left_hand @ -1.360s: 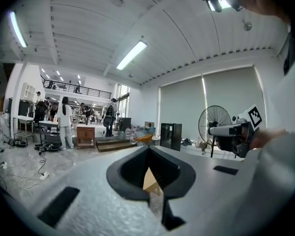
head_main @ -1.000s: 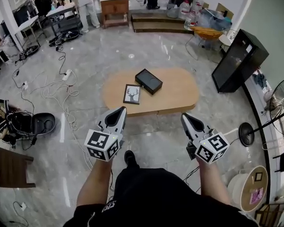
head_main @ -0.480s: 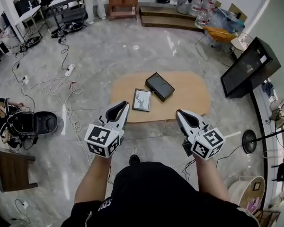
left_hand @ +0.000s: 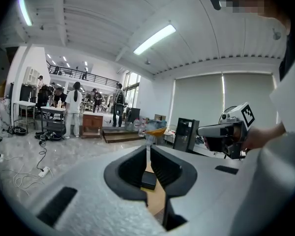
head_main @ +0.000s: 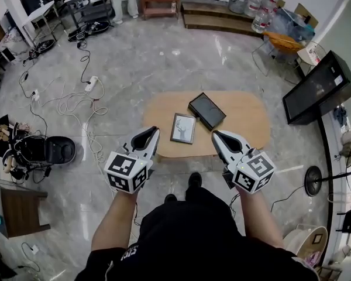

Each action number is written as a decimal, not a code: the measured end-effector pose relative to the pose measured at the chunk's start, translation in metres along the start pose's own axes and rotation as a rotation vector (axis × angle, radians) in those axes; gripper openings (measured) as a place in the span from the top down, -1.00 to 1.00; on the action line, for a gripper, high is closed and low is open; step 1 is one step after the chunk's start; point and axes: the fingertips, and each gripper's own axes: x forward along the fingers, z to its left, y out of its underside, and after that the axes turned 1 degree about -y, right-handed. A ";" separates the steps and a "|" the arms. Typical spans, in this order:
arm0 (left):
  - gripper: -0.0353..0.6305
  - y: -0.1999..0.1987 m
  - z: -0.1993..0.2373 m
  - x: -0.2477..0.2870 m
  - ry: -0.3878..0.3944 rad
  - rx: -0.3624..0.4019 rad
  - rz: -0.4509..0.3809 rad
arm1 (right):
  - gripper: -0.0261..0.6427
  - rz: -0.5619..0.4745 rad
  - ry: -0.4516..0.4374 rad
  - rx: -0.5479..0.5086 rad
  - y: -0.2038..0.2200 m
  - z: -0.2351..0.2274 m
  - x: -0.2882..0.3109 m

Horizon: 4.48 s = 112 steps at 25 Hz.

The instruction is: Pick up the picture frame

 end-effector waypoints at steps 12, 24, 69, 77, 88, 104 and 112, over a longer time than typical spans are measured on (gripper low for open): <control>0.79 -0.031 0.064 0.122 -0.103 -0.035 0.034 | 0.90 0.045 -0.118 0.054 -0.012 -0.126 0.098; 0.79 0.000 0.085 0.204 -0.168 -0.151 0.140 | 0.91 0.187 -0.185 0.138 0.027 -0.215 0.152; 0.65 0.400 0.128 0.286 -0.032 -0.469 0.646 | 0.90 0.759 -0.149 0.444 0.413 -0.206 0.218; 0.50 0.466 0.131 0.295 -0.003 -0.453 0.731 | 0.88 0.904 -0.062 0.455 0.499 -0.216 0.203; 0.47 0.527 0.128 0.287 0.002 -0.387 0.846 | 0.68 1.001 0.094 0.404 0.552 -0.240 0.207; 0.59 0.535 0.121 0.292 0.059 -0.369 0.876 | 0.58 1.061 0.188 0.317 0.554 -0.242 0.205; 0.59 0.537 0.118 0.295 0.080 -0.361 0.874 | 0.55 1.084 0.235 0.337 0.554 -0.247 0.202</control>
